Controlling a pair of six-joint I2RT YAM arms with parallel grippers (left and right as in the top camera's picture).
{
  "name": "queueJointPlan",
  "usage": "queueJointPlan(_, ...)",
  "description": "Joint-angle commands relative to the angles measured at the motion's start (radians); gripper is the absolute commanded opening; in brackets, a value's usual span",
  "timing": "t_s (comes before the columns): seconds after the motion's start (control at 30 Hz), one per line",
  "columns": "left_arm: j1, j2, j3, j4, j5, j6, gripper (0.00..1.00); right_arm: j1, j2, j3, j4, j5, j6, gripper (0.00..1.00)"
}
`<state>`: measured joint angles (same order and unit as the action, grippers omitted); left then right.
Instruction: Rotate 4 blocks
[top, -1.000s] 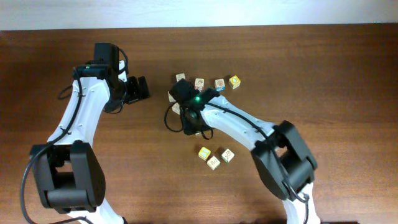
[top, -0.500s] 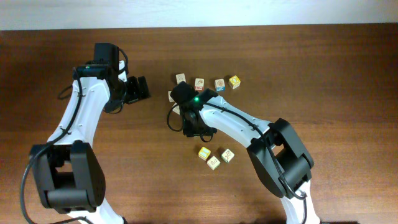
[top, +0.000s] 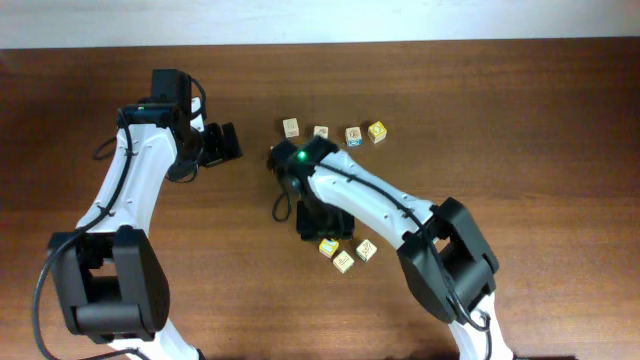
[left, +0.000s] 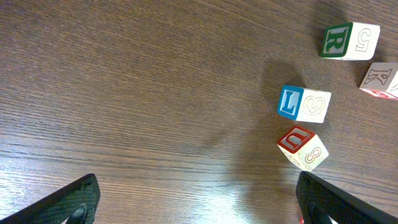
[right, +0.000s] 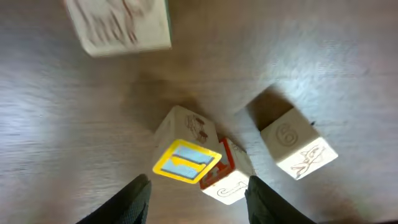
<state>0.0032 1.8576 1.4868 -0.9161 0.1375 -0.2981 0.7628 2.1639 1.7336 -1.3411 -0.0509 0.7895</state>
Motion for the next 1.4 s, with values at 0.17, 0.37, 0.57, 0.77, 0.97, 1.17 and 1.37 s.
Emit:
queueJointPlan(0.17,0.004,-0.001,0.018,0.002,-0.008,0.004,0.99,0.024,-0.013,-0.108,0.109,-0.005,0.084,0.45)
queueJointPlan(0.37,0.004,-0.001,0.018,0.002,-0.008,0.005,0.99,-0.019,-0.013,-0.108,0.131,0.063,0.03,0.33)
queueJointPlan(0.57,0.004,-0.001,0.018,0.002,-0.008,0.005,0.99,-0.107,-0.013,-0.108,0.25,0.064,-0.11,0.26)
queueJointPlan(0.77,0.004,-0.001,0.018,0.002,-0.008,0.005,0.99,-0.168,-0.013,-0.108,0.316,0.063,-0.28,0.26)
queueJointPlan(0.97,0.004,-0.001,0.018,0.002,-0.008,0.005,0.99,-0.169,-0.013,-0.108,0.379,0.089,-0.403,0.27)
queueJointPlan(1.17,0.004,-0.001,0.018,0.002,-0.008,0.005,0.99,-0.167,-0.013,-0.108,0.364,-0.029,-0.41,0.26)
queueJointPlan(1.37,0.004,-0.001,0.018,0.002,-0.008,0.005,0.99,-0.167,-0.013,-0.108,0.326,-0.055,-0.195,0.26)
